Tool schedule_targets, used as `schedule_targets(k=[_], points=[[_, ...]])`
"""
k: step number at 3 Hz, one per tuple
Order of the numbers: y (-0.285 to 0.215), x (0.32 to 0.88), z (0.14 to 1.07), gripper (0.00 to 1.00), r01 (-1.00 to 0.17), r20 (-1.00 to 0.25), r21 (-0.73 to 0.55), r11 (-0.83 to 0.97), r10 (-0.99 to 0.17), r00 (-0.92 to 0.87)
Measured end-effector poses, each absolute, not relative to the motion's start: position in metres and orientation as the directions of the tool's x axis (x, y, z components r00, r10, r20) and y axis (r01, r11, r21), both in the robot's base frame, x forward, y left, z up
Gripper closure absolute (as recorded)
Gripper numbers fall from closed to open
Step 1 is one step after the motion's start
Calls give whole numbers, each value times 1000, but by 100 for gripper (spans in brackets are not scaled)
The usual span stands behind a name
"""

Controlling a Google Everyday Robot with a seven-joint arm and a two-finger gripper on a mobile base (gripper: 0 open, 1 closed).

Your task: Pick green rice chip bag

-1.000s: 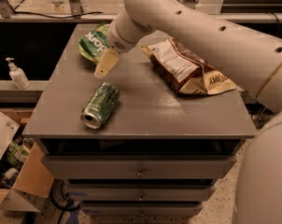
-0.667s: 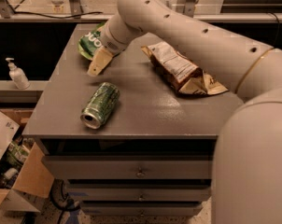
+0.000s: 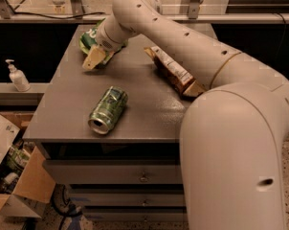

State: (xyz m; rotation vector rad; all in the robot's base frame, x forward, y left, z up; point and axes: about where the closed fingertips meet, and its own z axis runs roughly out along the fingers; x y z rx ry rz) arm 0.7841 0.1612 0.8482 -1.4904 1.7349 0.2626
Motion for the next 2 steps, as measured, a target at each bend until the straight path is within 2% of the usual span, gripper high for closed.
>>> schedule_targets(k=[2], points=[[168,801,838,65,-892,-684,-338,302,-729,13]])
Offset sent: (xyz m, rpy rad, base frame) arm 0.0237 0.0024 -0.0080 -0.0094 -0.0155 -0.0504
